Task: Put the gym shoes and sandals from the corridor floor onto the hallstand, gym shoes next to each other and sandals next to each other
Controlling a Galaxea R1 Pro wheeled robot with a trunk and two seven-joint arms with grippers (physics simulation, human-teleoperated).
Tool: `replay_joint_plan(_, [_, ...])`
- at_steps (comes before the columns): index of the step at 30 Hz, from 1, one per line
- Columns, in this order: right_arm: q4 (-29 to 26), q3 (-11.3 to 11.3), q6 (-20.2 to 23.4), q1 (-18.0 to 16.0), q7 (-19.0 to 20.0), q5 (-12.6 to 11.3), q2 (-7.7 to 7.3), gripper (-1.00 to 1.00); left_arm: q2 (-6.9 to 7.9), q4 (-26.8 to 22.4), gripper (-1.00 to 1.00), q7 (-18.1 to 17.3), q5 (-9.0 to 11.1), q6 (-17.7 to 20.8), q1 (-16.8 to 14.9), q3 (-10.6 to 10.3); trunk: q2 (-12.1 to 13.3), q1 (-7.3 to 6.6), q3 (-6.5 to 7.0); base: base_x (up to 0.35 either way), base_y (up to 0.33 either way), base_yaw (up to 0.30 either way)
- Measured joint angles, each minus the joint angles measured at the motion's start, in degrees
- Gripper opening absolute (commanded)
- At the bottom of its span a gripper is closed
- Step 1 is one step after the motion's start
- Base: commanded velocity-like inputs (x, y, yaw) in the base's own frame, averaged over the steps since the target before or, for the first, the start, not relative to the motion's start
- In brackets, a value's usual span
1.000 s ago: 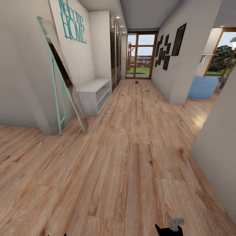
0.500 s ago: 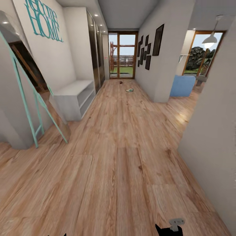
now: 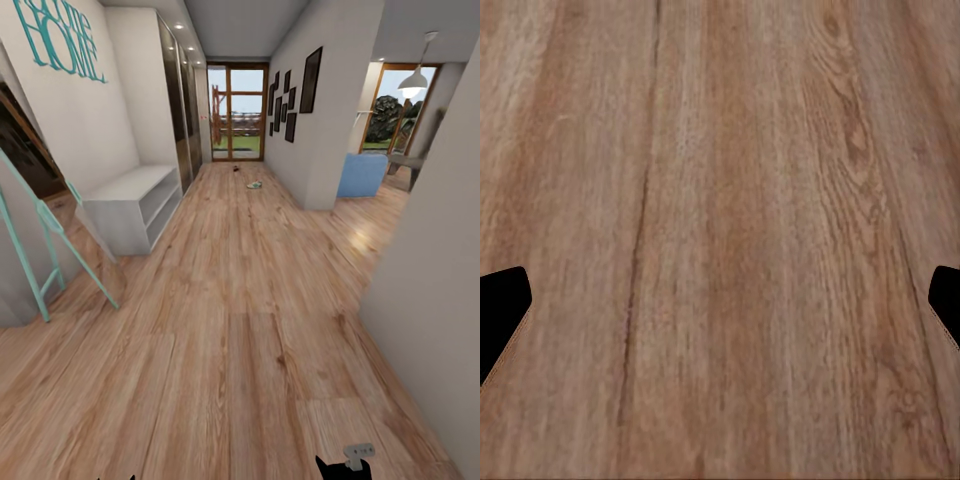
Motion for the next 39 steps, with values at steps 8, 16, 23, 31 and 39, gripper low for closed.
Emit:
replay_joint_plan(8, [0.00, 0.00, 0.00, 0.00, -0.02, 0.00, 0.01, 1.00, 0.00, 0.00, 1.00, 0.00, 0.00, 0.00, 0.00, 0.00, 0.00, 0.00, 0.00, 0.338, 0.000, 0.000])
replay_joint_plan(16, [0.02, 0.00, -0.02, 0.00, -0.03, 0.00, 0.01, 1.00, 0.00, 0.00, 1.00, 0.00, 0.00, 0.00, 0.00, 0.01, 0.00, 0.00, 0.00, 0.338, 0.000, 0.000])
replay_joint_plan(23, [0.00, 0.00, -0.01, 0.00, -0.03, 0.00, 0.01, 1.00, 0.00, 0.00, 1.00, 0.00, 0.00, 0.00, 0.00, 0.03, 0.00, 0.00, 0.00, 0.338, 0.000, 0.000])
replay_joint_plan(31, [0.03, 0.00, -0.03, 0.00, -0.03, 0.00, 0.02, 1.00, 0.00, 0.00, 1.00, 0.00, 0.06, 0.00, 0.00, 0.02, 0.00, 0.00, 0.00, 0.338, 0.000, 0.000])
replay_joint_plan(39, [0.07, 0.00, 0.00, 0.00, -0.03, 0.00, 0.01, 1.00, 0.00, 0.00, 1.00, 0.00, 0.08, 0.00, 0.00, 0.04, 0.00, 0.00, 0.00, 0.338, 0.000, 0.000])
